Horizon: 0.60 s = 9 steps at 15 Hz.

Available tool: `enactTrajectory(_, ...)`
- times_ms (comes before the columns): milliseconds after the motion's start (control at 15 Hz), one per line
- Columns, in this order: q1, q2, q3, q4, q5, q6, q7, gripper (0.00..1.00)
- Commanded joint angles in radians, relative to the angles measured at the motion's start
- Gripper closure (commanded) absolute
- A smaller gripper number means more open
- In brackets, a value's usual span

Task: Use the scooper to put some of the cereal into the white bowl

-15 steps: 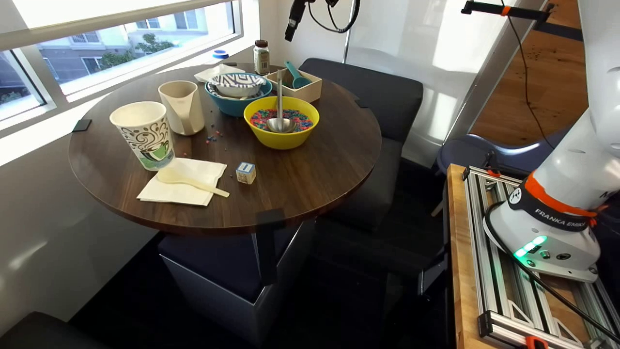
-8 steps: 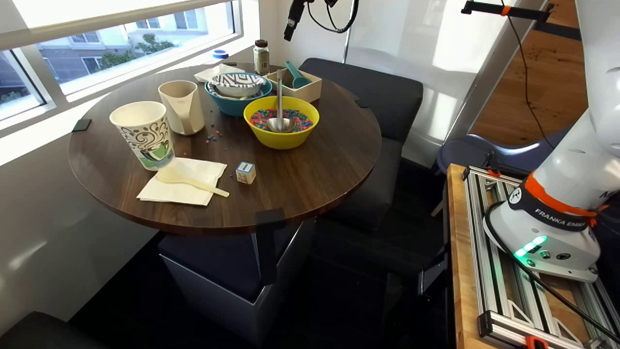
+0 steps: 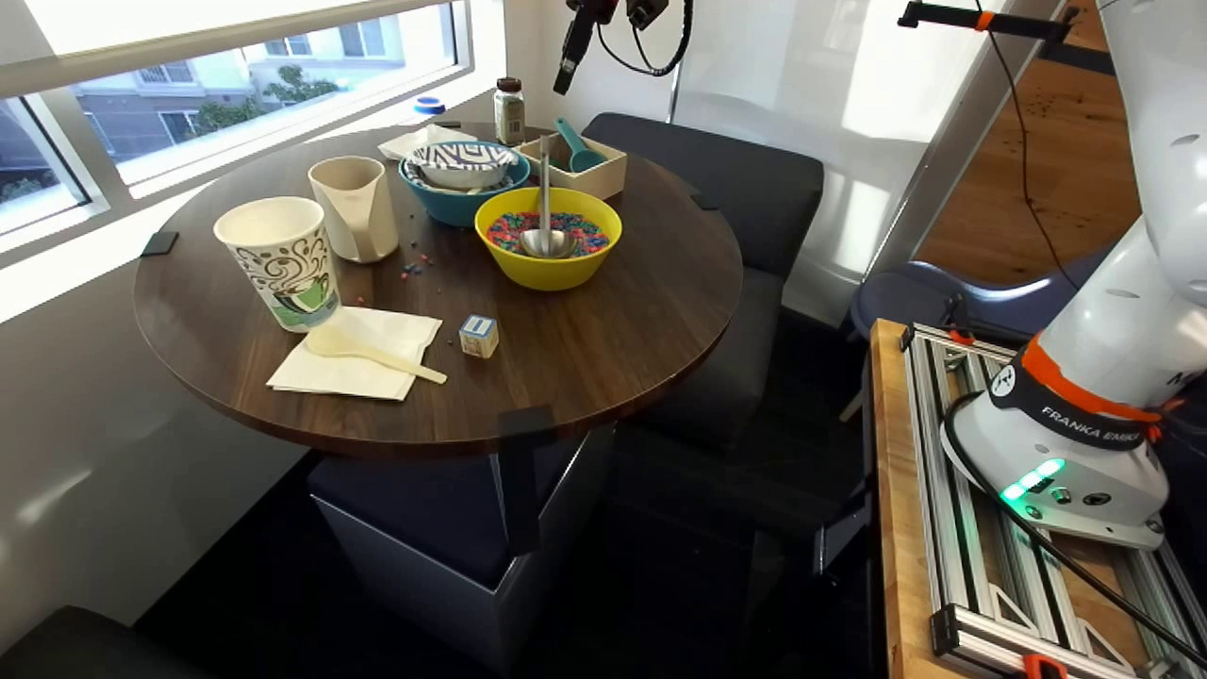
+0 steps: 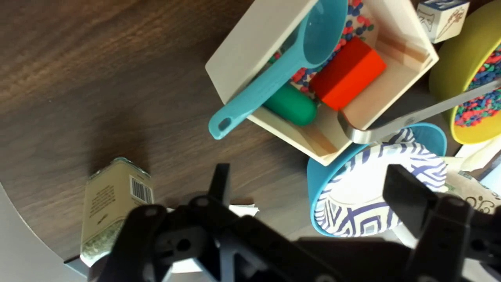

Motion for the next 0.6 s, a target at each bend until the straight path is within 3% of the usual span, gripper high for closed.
enactTrajectory(0, -0.001, 0.082, -0.014, 0.076, -0.017, 0.017, 0.002, 0.0)
enactTrajectory(533, -0.006, 0.185, -0.019, 0.18, -0.001, -0.001, 0.031, 0.02)
